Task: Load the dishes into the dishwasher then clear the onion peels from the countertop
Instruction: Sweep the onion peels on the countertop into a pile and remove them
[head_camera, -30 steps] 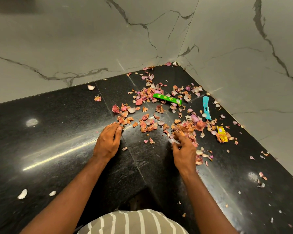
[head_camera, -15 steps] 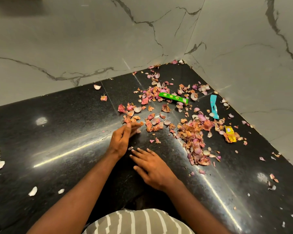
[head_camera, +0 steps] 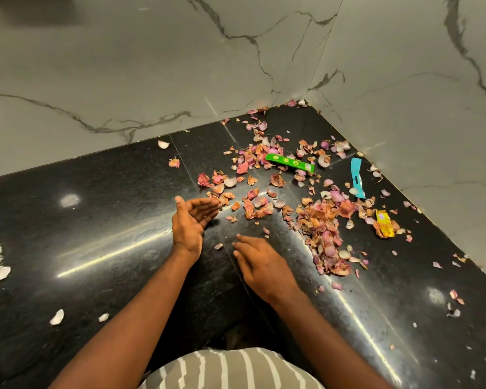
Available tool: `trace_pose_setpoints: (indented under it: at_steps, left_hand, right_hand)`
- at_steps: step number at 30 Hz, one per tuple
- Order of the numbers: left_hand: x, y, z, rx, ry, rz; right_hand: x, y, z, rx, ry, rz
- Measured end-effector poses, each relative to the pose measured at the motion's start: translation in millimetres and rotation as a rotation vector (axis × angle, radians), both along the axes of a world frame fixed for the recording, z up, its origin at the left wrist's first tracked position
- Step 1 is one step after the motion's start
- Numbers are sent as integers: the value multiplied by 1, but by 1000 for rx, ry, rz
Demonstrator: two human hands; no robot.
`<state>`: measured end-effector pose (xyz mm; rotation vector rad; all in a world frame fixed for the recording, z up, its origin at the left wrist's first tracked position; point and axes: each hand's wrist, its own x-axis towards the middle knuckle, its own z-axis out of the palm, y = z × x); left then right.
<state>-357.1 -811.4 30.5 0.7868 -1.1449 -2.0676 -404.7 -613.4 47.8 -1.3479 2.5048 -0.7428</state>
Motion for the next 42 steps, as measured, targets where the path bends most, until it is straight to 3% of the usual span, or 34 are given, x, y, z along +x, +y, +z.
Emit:
trace_pose_setpoints:
  at_steps: [6,15,20,22,24,26,28,33,36,38,40,42]
  left_hand:
    - [2,0,-2,6,-8,-1]
    - [3,2,1,-32,-15,-27]
    - [4,3,2,-39,-17,-27]
    - [5,3,1,-41,-16,-25]
    - [5,3,1,-53,-17,-28]
    - [4,3,1,-56,-19,-31]
    - [4,3,1,-52,-22,-39]
    - [3,2,1,-39,-29,-38]
    - [2,0,-1,-14,-28,-20]
    - [1,-1,-2,3,-28,-13]
    - [1,-2,-3,19,-26,-17]
    - [1,-3,-5,37,-18,-18]
  right_hand:
    - [-34,0,-5,114,-7,-280]
    - [-64,-8,11,318,140,-228]
    - [-64,-5,33,499,-8,-226]
    - [-68,4,41,430,-111,-298]
    - [-72,15,47,217,-176,-479]
    - [-76,24,48,27,-118,-630]
    - [-76,28,45,-23,-110,-640]
    - [-42,12,39,-41,-377,-410]
    - [-7,-10,28,-12,-554,-118]
    - [15,-26,19,23,-828,48]
    - [25,-37,15,-21,-1221,6]
    - [23,-41,13,-169,-1391,-156]
